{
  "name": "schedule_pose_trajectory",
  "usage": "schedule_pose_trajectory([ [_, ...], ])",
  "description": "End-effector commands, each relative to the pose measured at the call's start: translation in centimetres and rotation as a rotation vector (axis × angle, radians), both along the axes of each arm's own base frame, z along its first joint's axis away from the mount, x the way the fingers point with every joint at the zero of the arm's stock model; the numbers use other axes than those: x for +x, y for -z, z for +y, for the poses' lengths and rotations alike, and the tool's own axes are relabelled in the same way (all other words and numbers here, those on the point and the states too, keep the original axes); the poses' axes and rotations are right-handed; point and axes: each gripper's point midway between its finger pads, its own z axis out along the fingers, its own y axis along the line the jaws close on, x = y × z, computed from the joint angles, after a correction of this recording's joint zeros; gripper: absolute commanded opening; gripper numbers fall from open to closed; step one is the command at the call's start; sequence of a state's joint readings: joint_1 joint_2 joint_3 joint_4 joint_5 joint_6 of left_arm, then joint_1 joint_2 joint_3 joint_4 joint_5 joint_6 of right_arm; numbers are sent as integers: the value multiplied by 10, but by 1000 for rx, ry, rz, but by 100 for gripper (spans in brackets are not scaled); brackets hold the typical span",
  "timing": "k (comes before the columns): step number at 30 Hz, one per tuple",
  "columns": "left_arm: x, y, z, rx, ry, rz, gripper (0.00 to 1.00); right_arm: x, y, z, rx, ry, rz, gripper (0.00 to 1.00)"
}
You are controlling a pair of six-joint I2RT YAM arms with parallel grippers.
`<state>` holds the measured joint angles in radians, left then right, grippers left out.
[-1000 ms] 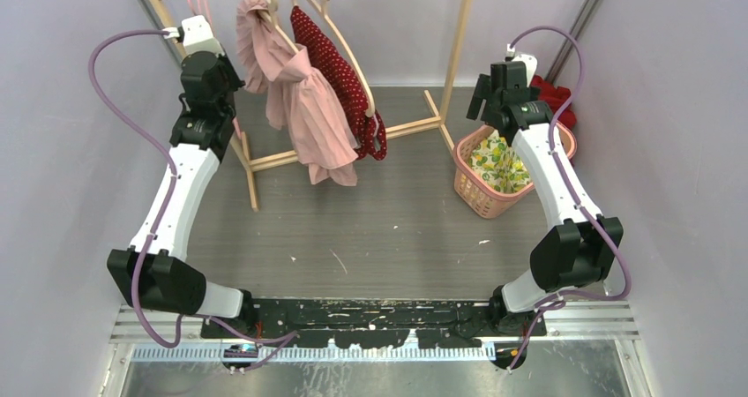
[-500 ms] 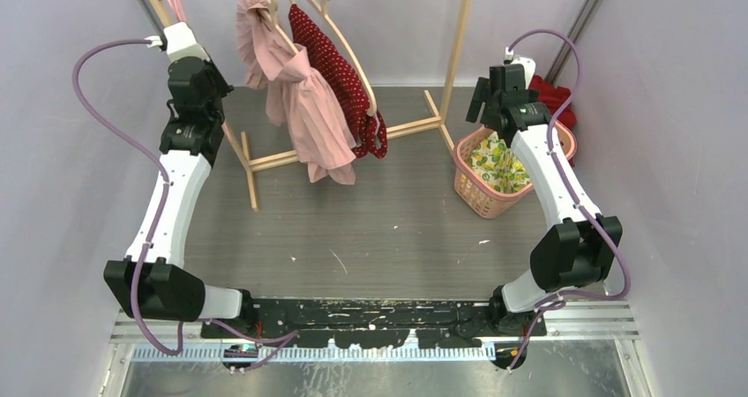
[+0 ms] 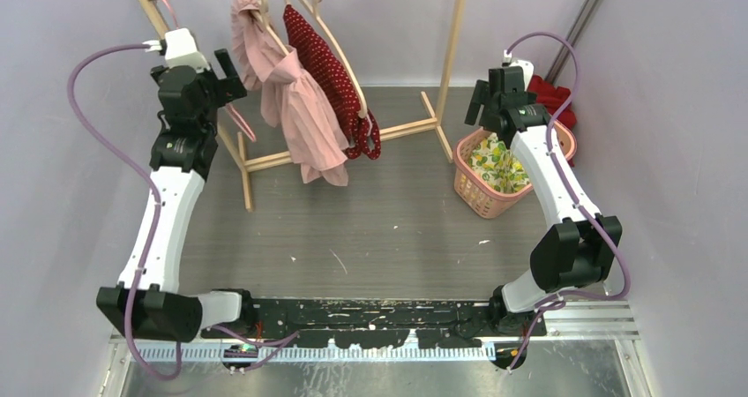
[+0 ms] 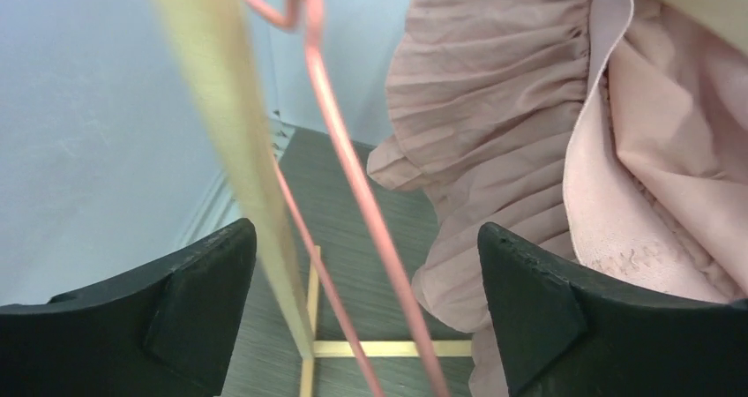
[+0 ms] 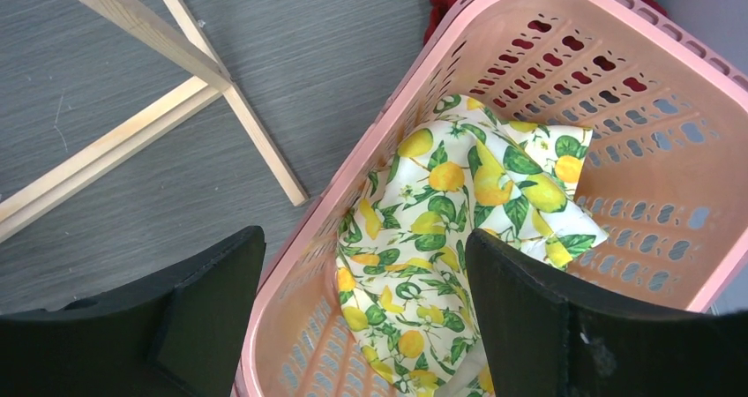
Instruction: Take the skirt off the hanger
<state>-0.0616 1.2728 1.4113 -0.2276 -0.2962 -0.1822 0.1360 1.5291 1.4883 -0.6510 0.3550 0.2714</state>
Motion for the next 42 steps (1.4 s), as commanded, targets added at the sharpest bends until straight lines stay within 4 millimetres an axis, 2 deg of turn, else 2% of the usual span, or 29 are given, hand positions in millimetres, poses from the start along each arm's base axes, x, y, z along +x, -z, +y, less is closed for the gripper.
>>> schedule_pose_trajectory([
  [1,-37,-38,18,30,-65,-100,100,-1,-18,3,19,-6,-71,88],
  [4,-48,-39,16,22,-56,-115,100,-3,-12,5,32,-13,-58,88],
  [7,-51,-46,7,19,-4,-143,100,-1,-8,8,41,-17,-50,88],
  [12,-53,-55,-23,-35,116,-170,100,2,-7,11,42,-21,-46,87],
  [17,-64,-56,-48,-103,223,-184,99,0,-3,11,37,-25,-40,87],
  [19,-69,-61,-54,-99,263,-205,99,0,-1,11,36,-25,-37,87],
  [23,-85,-89,-66,-73,346,-276,99,1,1,11,34,-27,-33,87],
  [29,-108,-115,-71,-81,362,-331,97,3,4,13,34,-28,-26,87],
  [36,-120,-123,-69,-79,353,-340,97,3,6,15,34,-33,-20,87],
  [38,-121,-124,-69,-87,346,-343,96,2,6,14,34,-31,-20,87],
  [42,-107,-124,-81,-140,377,-322,93,3,3,14,33,-31,-24,87],
])
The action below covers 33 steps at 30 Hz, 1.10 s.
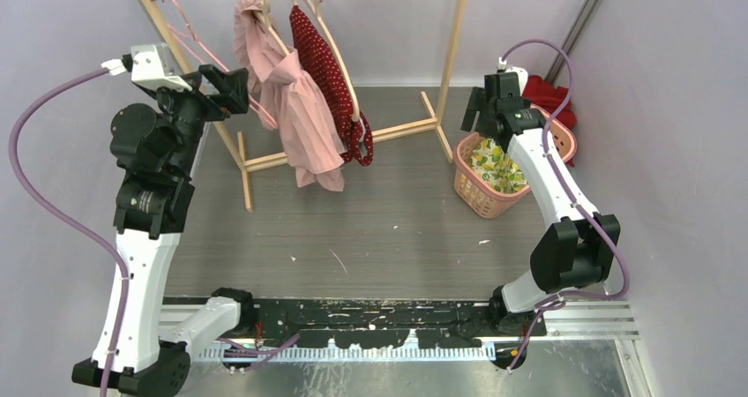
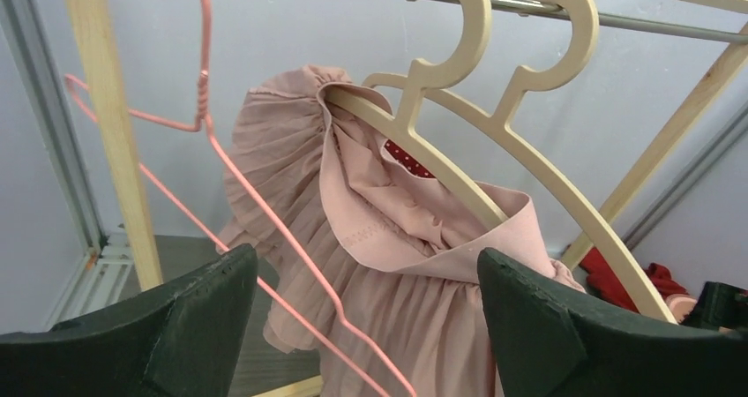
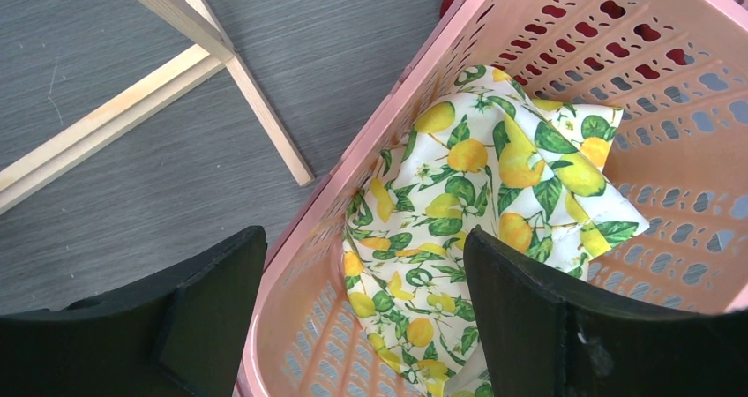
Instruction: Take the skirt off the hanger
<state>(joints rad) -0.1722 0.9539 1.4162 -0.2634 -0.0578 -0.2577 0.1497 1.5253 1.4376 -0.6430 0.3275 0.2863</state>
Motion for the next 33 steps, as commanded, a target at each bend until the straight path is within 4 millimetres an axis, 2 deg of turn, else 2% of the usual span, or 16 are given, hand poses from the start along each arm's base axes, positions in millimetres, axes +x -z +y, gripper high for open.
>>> schedule_pose_trajectory([
  [1,6,-22,-12,-49,40,-24,93,10,-17,5,13,-7,-65,87],
  [8,24,-47,-43,-120,140,-27,88,10,-14,8,18,-8,-57,86],
  [11,34,-40,-56,-142,172,4,86,9,-9,8,25,0,-53,86],
  [15,57,-21,-65,-153,176,65,82,8,-11,9,27,-3,-60,86],
  [17,63,-23,-68,-160,181,69,81,8,-13,9,23,-7,-65,86],
  [18,76,-14,-73,-157,182,95,81,8,-14,9,24,-7,-69,86],
  [21,89,-14,-79,-154,185,101,79,9,-16,9,24,-7,-74,86],
  [27,108,-7,-80,-124,153,122,75,9,-16,9,25,-6,-79,86],
  [33,114,1,-66,-74,71,142,69,9,-16,10,27,-8,-82,86],
])
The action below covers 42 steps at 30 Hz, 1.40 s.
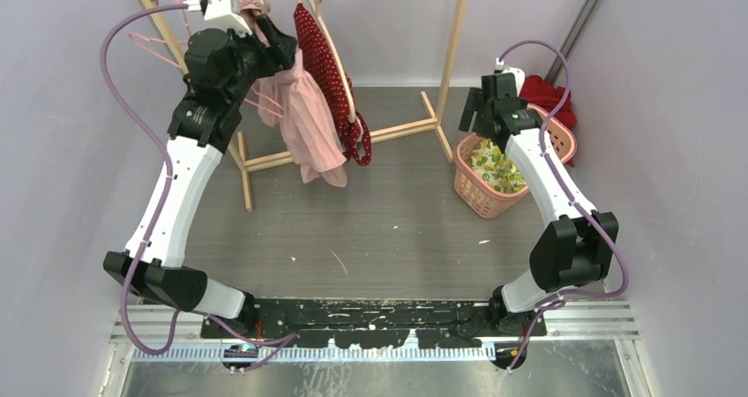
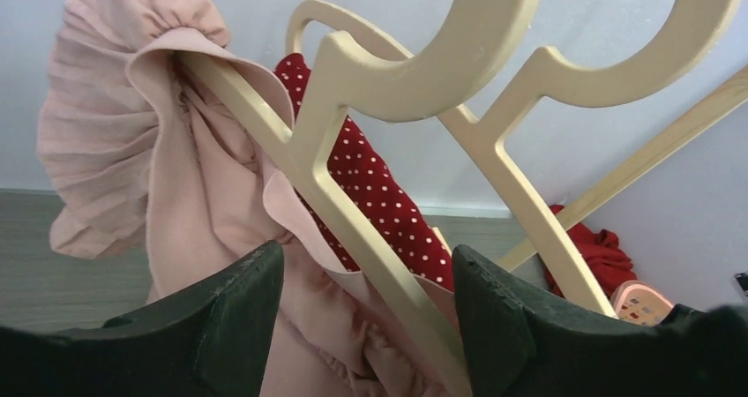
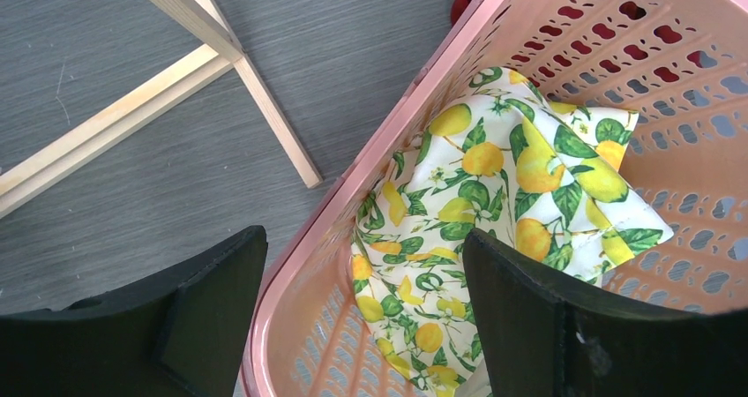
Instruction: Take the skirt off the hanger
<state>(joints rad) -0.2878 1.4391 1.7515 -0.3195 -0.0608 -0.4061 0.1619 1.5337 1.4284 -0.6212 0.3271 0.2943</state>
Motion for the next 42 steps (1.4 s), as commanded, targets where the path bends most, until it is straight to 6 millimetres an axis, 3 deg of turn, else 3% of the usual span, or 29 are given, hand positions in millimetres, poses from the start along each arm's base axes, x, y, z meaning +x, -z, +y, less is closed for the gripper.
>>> schedule_pose_trajectory([
  [1,-7,-34,15,36,-66,-81,69,6,-20,3,19,1,-77,86],
  [8,9,-12,22,139,-110,52,67,6,-21,3,25,5,-75,86],
  [12,13,-12,19,127,-107,89,63,5,-24,3,26,6,-82,86],
  [19,3,-12,26,127,-133,132,51,4,-23,3,26,5,-82,86],
  [25,-8,3,40,198,-172,162,51,6,-20,11,61,-20,-75,85],
  [31,-6,19,55,303,-224,171,51,3,-19,13,71,-24,-73,85],
  [35,5,20,51,345,-206,86,51,0,-16,13,70,-24,-69,85],
  [42,23,-4,34,355,-153,-93,53,-3,-18,12,65,-28,-74,85],
])
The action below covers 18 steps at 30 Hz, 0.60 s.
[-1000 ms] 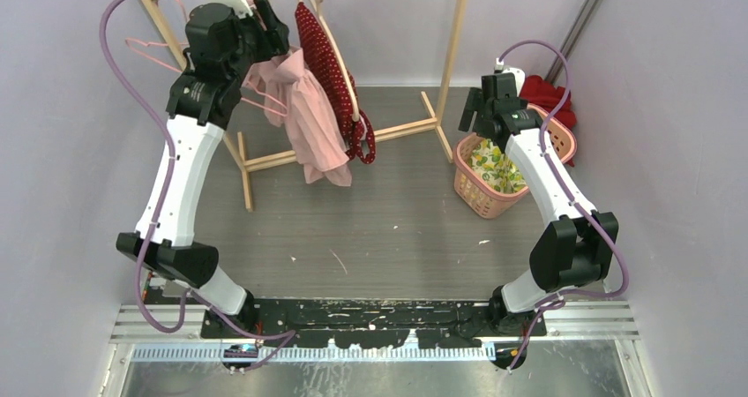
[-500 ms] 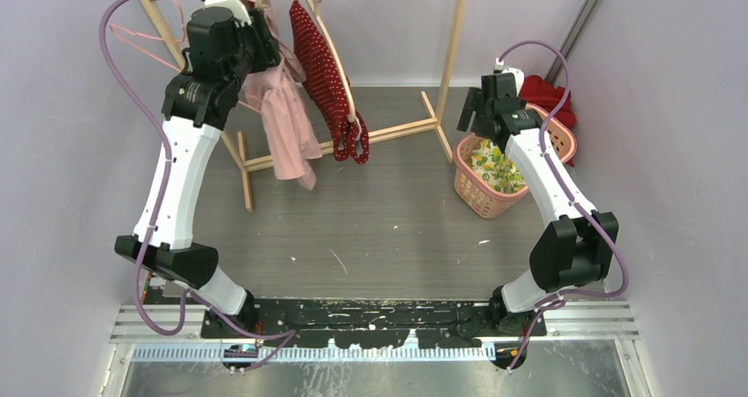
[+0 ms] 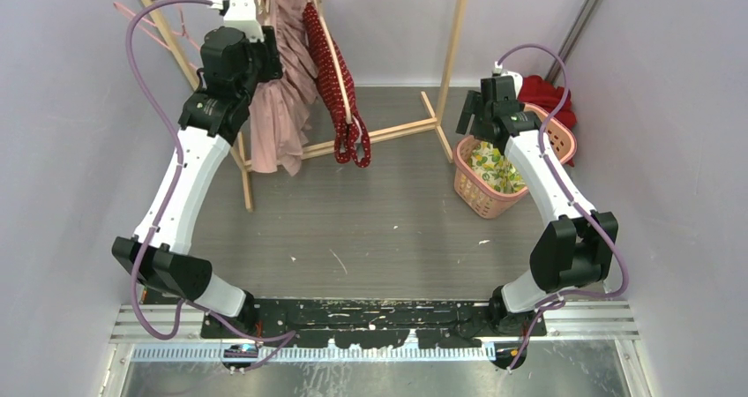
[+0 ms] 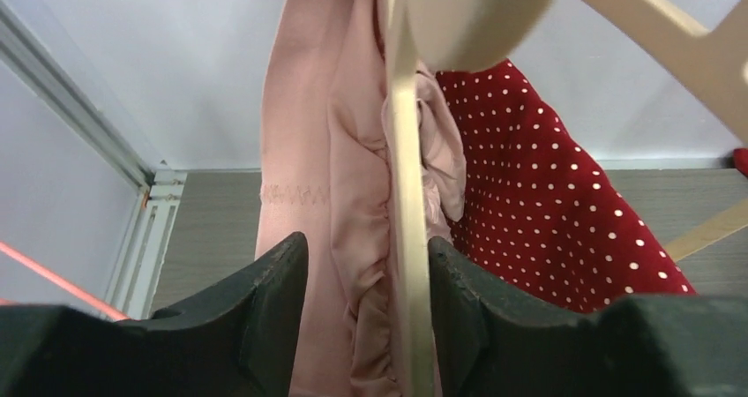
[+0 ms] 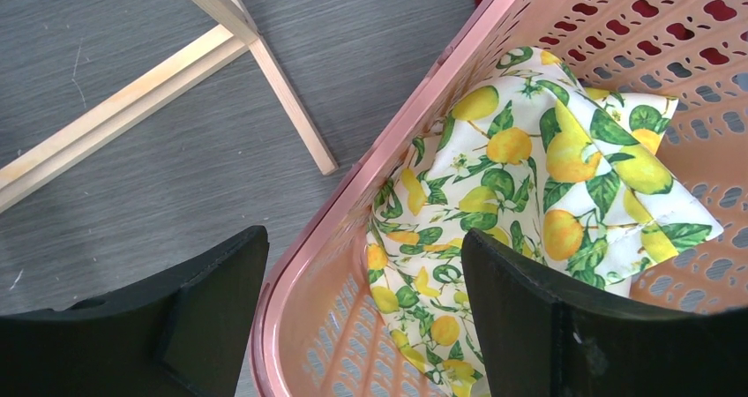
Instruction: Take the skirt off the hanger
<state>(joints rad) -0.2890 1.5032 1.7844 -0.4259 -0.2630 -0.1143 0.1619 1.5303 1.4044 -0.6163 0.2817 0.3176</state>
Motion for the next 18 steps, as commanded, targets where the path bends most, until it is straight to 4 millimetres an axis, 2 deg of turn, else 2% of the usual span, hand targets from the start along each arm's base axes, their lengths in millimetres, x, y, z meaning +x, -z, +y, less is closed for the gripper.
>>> schedule_pose_trajectory([
  [1,5,-48,-10,30,65,-192,54,0,-27,3,21,-4,-90,85],
  [4,5,-61,-15,28,96,-263,58,0,-25,3,18,-6,-88,85],
  [7,6,-68,-15,30,94,-320,54,0,-25,3,18,-6,-89,85],
  [10,12,-65,-13,50,77,-309,52,1,-27,3,20,-7,-92,85],
  [15,19,-48,-15,47,75,-255,50,0,-28,3,14,-11,-95,85],
  [16,19,-46,-15,47,76,-248,40,0,-28,3,13,-11,-94,85],
  [17,21,-43,-15,49,75,-242,19,0,-28,3,14,-11,-94,85],
  [18,22,-42,-15,48,73,-239,3,-1,-29,2,13,-10,-94,85],
])
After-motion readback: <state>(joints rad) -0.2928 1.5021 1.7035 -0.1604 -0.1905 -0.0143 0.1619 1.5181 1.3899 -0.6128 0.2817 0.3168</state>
